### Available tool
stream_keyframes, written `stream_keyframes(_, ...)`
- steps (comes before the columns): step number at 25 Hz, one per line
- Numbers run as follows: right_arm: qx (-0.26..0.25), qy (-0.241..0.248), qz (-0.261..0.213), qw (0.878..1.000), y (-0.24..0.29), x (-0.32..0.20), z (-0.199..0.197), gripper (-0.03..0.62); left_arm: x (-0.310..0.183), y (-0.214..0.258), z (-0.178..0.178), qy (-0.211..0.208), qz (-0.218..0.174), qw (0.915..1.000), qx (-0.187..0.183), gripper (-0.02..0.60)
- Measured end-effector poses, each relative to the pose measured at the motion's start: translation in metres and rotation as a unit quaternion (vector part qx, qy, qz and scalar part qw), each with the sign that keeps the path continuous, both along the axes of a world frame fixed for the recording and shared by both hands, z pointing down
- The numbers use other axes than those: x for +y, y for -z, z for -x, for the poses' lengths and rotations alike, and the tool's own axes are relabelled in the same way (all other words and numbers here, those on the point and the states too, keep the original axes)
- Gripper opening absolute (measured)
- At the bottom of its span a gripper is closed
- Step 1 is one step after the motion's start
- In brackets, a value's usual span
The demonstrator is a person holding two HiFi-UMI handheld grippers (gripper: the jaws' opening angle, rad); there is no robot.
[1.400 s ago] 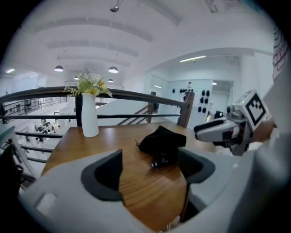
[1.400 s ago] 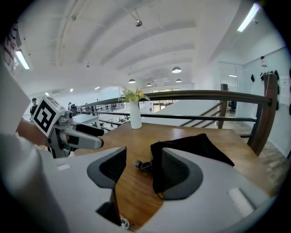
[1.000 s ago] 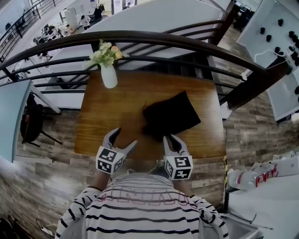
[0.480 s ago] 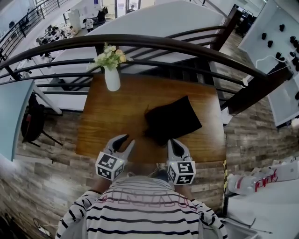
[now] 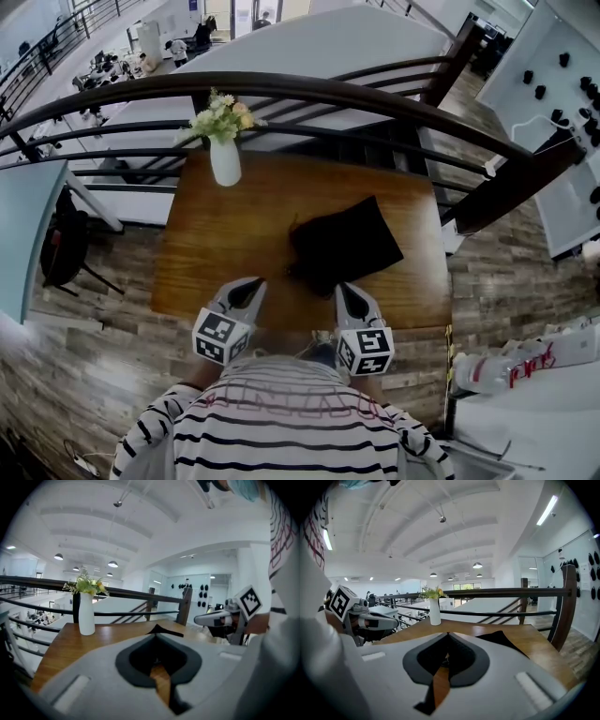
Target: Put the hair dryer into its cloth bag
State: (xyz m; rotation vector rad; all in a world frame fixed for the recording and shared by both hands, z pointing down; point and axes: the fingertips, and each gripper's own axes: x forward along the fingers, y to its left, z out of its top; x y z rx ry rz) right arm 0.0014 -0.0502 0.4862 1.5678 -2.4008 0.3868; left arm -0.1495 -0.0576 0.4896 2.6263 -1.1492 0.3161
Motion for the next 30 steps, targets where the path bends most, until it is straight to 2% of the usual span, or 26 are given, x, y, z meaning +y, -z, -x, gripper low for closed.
stream_keyframes(15, 0.009, 0.01, 0.017, 1.0, -0.009, -0.002, 0.008, 0.001, -0.002, -0.006, 0.009, 0.02, 0.013, 0.9997, 0.004, 0.003)
stream_keyframes(30, 0.007, 0.014, 0.025, 1.0, -0.015, -0.001, 0.009, 0.002, -0.001, -0.014, 0.004, 0.015, 0.024, 0.9996, 0.0, 0.003)
